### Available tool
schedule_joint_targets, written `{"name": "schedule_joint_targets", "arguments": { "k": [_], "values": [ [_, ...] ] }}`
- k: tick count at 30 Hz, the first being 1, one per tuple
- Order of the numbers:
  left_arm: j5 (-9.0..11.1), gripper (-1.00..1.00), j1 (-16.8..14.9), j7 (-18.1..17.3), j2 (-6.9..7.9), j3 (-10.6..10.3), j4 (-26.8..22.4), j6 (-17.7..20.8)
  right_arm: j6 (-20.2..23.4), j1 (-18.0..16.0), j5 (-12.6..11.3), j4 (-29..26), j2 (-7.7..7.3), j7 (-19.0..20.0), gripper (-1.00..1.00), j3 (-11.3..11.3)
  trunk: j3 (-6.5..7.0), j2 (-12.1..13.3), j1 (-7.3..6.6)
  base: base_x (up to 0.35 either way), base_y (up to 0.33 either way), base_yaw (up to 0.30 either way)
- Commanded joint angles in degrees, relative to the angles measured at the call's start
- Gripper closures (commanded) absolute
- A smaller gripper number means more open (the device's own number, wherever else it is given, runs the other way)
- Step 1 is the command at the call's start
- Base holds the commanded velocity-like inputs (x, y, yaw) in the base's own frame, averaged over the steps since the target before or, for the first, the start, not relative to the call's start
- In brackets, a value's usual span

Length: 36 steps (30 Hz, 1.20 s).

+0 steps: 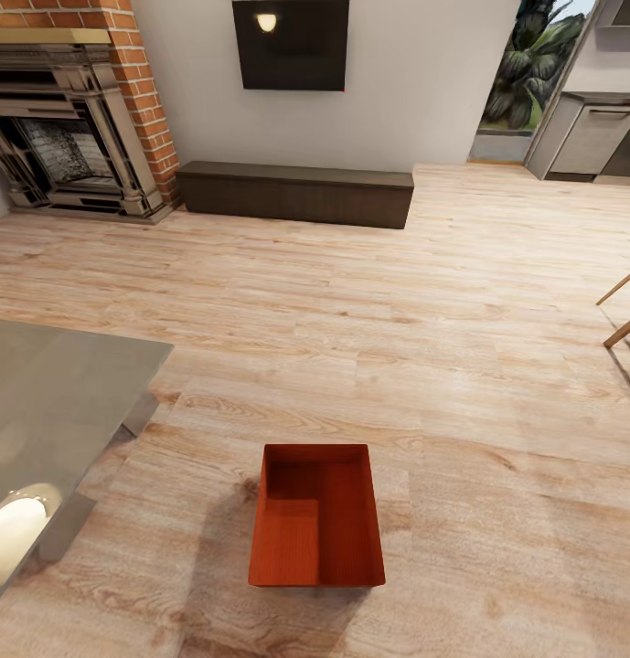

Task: Move the two storage containers from the living room to the garage. In the garage, place one container on the floor and stack the other container on top of it (either order is fine).

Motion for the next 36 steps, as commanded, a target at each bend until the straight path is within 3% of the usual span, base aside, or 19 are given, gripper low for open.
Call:
{"name": "schedule_joint_targets", "arguments": {
  "k": [1, 6, 10, 17, 22, 23, 25, 28, 29, 31, 32, 33, 36],
  "values": [
    [0.04, -1.0, -0.02, 0.09, 0.08, 0.13, -0.4, -0.08, -0.27, -0.06, -0.09, 0.18, 0.06, -0.2, -1.0, 0.43, -0.03, -0.02, 0.0, 0.0, 0.0, 0.0],
    [0.03, -1.0, -0.02, 0.21, 0.7, 0.14, -3.56, 0.19, -0.14, -0.06, 0.18, 0.18, 0.09, -0.25, -1.0, 0.77, -0.03, -0.02, 0.0, 0.0, 0.0, 0.0],
    [0.05, -1.0, -0.01, 0.2, 2.62, 0.19, -5.91, 0.34, 0.91, -0.19, 0.48, -0.33, -0.33, -0.22, -1.0, 1.04, -0.03, -0.02, 0.0, 0.0, 0.0, 0.0],
    [0.27, -1.0, -0.02, 0.7, 3.96, 0.26, -9.42, 0.42, 8.3, 0.01, 0.02, -8.41, -0.92, -0.73, -1.0, 0.1, -0.03, -0.02, 0.0, 0.0, 0.0, 0.0],
    [0.48, -1.0, -0.43, 6.67, 4.79, 0.25, -11.26, 4.93, 14.3, -5.25, -0.02, -11.32, -2.58, -1.25, -1.0, -5.17, -0.03, -0.02, 0.0, 0.0, 0.0, 0.0],
    [0.48, -1.0, -0.98, 8.4, 5.79, 0.28, -11.59, 6.51, 14.97, -8.5, -0.04, -11.59, -2.84, -1.88, -1.0, -7.28, -0.03, -0.02, 0.0, 0.0, 0.0, 0.0],
    [0.51, -1.0, -2.61, 9.31, 7.24, 0.3, -11.71, 7.55, 15.19, -11.93, -0.05, -11.72, -2.98, -3.13, -1.0, -8.94, -0.03, -0.02, 0.0, 0.0, 0.0, 0.0],
    [0.52, -1.0, -9.87, 11.39, 9.07, 0.32, -11.77, 10.69, 15.51, -22.63, -0.24, -11.36, -2.53, -8.99, -1.0, -13.01, -0.03, -0.02, 0.0, 0.0, 0.0, 0.0],
    [0.5, -1.0, -11.46, 12.14, 9.2, 0.32, -11.77, 11.66, 15.52, -24.25, -0.25, -11.3, -2.39, -10.01, -1.0, -13.66, -0.03, -0.02, 0.0, 0.0, 0.0, 0.0],
    [0.32, -1.0, -18.1, 14.73, 8.99, 0.24, -11.79, 15.43, 15.38, -29.11, -0.29, -11.17, -1.64, -12.51, -1.0, -15.26, -0.03, -0.02, 0.0, 0.0, 0.0, 0.0],
    [0.07, -1.0, -21.85, 15.81, 7.99, 0.09, -11.79, 17.16, 15.21, -30.92, -0.3, -11.13, -1.1, -13.21, -1.0, -15.66, -0.03, -0.02, 0.0, 0.0, 0.0, 0.0],
    [-0.04, -1.0, -23.6, 16.29, 7.22, 0.01, -11.74, 17.84, 15.13, -31.66, -0.31, -11.12, -0.8, -13.47, -1.0, -15.8, -0.03, -0.02, 0.0, 0.0, 0.0, 0.0],
    [-1.54, -1.0, -31.39, 18.8, 0.99, -0.34, -11.26, 19.82, 14.71, -33.96, -0.27, -11.09, 0.91, -14.25, -1.0, -16.23, -0.03, -0.02, 0.0, 0.0, 0.0, 0.0]
  ]
}}
